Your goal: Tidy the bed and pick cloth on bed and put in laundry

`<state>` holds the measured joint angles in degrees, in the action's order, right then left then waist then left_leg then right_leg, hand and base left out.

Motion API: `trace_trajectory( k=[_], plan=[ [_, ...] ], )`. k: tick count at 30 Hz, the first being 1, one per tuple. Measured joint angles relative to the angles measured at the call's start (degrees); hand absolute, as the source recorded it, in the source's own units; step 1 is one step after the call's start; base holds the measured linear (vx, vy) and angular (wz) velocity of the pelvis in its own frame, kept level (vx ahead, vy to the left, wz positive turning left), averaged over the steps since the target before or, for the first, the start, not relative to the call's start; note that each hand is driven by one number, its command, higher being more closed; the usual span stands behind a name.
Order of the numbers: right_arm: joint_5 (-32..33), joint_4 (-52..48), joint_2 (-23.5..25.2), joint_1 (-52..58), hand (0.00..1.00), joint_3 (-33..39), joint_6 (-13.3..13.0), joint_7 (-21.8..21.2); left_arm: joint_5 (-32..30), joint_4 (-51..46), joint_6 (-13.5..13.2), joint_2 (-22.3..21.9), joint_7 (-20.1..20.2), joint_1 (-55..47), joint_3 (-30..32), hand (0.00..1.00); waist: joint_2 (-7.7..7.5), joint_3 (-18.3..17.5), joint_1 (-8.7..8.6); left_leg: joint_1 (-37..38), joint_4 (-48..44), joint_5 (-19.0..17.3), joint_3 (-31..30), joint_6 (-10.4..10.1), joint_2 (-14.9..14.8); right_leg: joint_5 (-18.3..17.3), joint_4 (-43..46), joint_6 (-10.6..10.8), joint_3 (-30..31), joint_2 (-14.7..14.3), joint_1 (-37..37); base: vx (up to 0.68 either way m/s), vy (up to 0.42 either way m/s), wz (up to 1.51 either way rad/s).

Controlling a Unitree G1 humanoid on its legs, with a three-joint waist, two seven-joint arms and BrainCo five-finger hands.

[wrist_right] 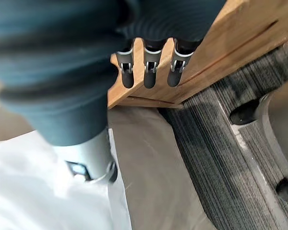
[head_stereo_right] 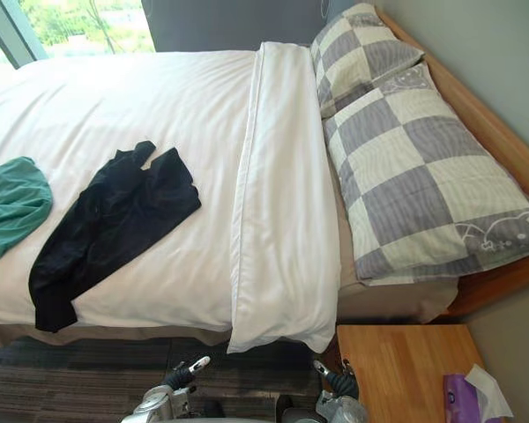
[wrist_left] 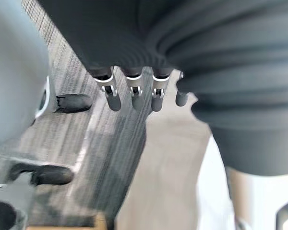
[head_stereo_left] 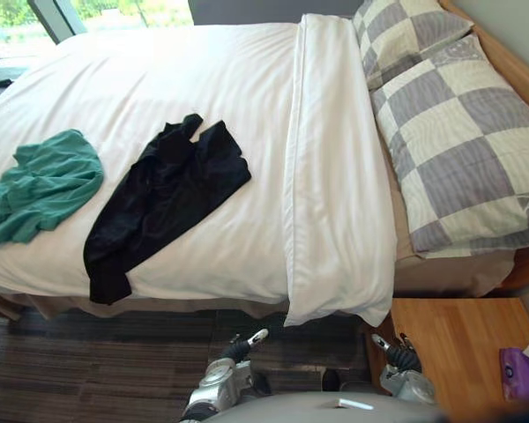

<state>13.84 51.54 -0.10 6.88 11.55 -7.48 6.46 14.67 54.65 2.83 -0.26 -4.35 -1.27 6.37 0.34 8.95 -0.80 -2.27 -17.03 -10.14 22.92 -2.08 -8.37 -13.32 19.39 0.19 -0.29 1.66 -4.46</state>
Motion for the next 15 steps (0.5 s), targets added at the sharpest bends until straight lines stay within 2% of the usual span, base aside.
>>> trace_trajectory(
  k=[2,3,4,5,6,7,9,10,11,13,14,15],
  plan=[
    [0.15,-0.06,-0.94,-0.38,0.0,-1.13,0.04,0.74,0.66,-0.42,-0.18,-0.06,-1.7,0.57,1.11,0.0,-0.38,1.03,0.06,-2.96,-5.04,-2.08,-0.22,0.28,-0.57,-2.86,5.86,0.34,-0.27,0.74,-3.5,-0.05,0.003,0.21],
    [1.1,-0.62,-0.68,-0.67,0.0,-0.97,0.32,0.89,1.48,-0.5,-1.05,1.0,-2.48,0.59,1.56,0.0,-1.03,1.95,0.39,-4.23,-4.77,-2.38,0.23,0.48,-0.19,-4.74,9.57,0.63,-0.67,1.76,-6.58,-0.03,0.002,0.16],
    [1.44,-0.72,-0.59,-0.69,0.0,-0.95,0.38,0.87,1.66,-0.63,-1.26,1.37,-2.56,0.55,1.97,0.0,-1.41,2.18,0.45,-4.62,-4.82,-2.29,0.26,0.54,0.04,-5.11,10.28,0.54,-0.72,2.08,-7.34,-0.03,-0.041,0.13],
    [2.34,-0.43,-0.79,-0.99,0.0,-0.78,0.81,0.79,1.65,-1.1,-2.08,1.74,-2.88,0.44,3.89,0.0,-2.12,3.09,0.34,-5.2,-5.68,-2.3,-0.09,-0.03,0.58,-5.84,11.26,-0.5,-0.55,2.81,-8.39,-0.01,-0.073,0.03],
    [2.81,0.0,-0.99,-1.48,0.0,-0.63,1.64,0.45,1.63,-1.34,-2.78,1.85,-2.87,0.21,5.68,0.0,-2.42,3.5,0.17,-7.29,-8.98,-3.83,-0.4,1.83,-0.71,-6.01,11.48,-0.99,0.0,3.27,-8.6,0.01,-0.097,-0.04],
    [2.79,0.05,-1.25,-1.62,0.0,-0.49,1.81,0.35,1.6,-1.58,-3.21,1.84,-2.73,0.02,6.0,0.0,-2.28,3.52,0.2,-7.78,-10.27,-4.17,-0.42,1.85,-1.63,-6.08,11.75,-1.14,0.48,3.49,-8.77,0.05,-0.083,-0.14],
    [2.75,0.08,-3.25,-1.33,0.0,-0.23,2.01,-1.34,1.45,-1.61,-4.92,1.75,-1.57,-0.84,6.03,0.0,-2.46,3.71,-0.43,-6.53,-11.74,-3.47,-2.1,-0.63,-7.79,-6.65,13.87,-0.18,2.8,6.09,-8.9,0.09,0.017,-0.22],
    [2.75,0.08,-3.52,-1.28,0.0,-0.16,2.0,-1.69,1.41,-1.63,-5.27,1.67,-1.4,-1.04,5.99,0.0,-2.41,3.68,-0.54,-6.11,-10.99,-2.99,-2.32,-1.19,-8.64,-6.79,14.23,0.1,3.22,6.6,-8.96,0.09,0.161,-0.31],
    [2.71,0.06,-4.03,-1.38,0.0,0.2,2.0,-2.58,1.42,-1.61,-6.01,1.62,-0.78,-1.43,5.65,0.0,-2.33,3.63,-0.92,-4.39,-8.5,-1.18,-3.4,-2.0,-10.46,-7.39,15.09,1.27,4.79,8.2,-9.03,0.08,0.222,-0.25],
    [2.21,0.08,-4.18,-1.39,0.0,2.02,1.99,-3.82,1.4,-1.58,-5.98,1.11,-0.37,-1.64,5.23,0.0,-1.7,3.28,-1.82,-2.62,-5.08,0.83,-4.66,-2.91,-11.35,-7.89,15.45,3.95,6.02,10.01,-8.83,0.09,0.369,-0.17],
    [0.46,0.08,-4.3,-0.78,0.0,4.13,1.92,-4.48,1.38,-1.27,-5.66,-0.12,0.39,-1.74,4.91,0.0,-0.34,2.49,-2.27,-1.31,-1.55,2.25,-5.13,-5.16,-11.31,-7.63,14.57,6.0,6.41,11.05,-8.4,0.09,0.423,-0.06],
    [0.0,0.08,-4.3,-0.4,0.0,4.96,1.83,-4.67,1.35,-1.05,-5.49,-0.67,0.58,-1.69,4.91,0.0,0.23,2.33,-2.31,-0.62,-0.19,3.01,-5.37,-6.36,-11.13,-7.29,13.91,6.78,6.32,11.26,-7.87,0.11,0.514,-0.01]
  ],
)
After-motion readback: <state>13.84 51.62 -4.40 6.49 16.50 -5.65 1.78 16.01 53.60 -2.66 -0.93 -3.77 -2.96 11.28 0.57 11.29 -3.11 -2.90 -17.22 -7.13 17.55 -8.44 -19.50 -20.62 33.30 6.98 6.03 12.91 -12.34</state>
